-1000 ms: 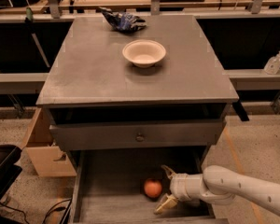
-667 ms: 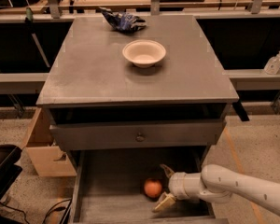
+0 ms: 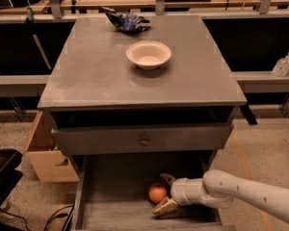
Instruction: Pick orange can from middle drawer and place on counter
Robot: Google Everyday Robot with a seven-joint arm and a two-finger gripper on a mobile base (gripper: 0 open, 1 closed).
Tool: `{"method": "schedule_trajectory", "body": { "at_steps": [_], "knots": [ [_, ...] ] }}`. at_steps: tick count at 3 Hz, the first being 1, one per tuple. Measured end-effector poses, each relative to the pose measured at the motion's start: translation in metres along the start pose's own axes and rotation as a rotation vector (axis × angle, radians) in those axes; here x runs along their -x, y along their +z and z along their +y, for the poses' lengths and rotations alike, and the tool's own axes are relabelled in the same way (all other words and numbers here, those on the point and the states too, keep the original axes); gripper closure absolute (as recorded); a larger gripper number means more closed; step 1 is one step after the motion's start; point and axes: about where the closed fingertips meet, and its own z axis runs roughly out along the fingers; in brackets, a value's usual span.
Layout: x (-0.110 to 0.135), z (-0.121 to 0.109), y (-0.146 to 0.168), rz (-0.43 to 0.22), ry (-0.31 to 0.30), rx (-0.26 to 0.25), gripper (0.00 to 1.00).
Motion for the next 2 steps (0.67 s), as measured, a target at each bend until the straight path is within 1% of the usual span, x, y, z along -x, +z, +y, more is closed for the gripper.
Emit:
{"method": "schedule_trajectory", "body": {
  "at_steps": [1,2],
  "knots": [
    [-0.0020,0.0020,0.0062,-0.019,0.009,0.009,0.40],
    [-0.0014,0.0031,0.0078,-0.020,0.008,0.012,0.64]
  ]
}}
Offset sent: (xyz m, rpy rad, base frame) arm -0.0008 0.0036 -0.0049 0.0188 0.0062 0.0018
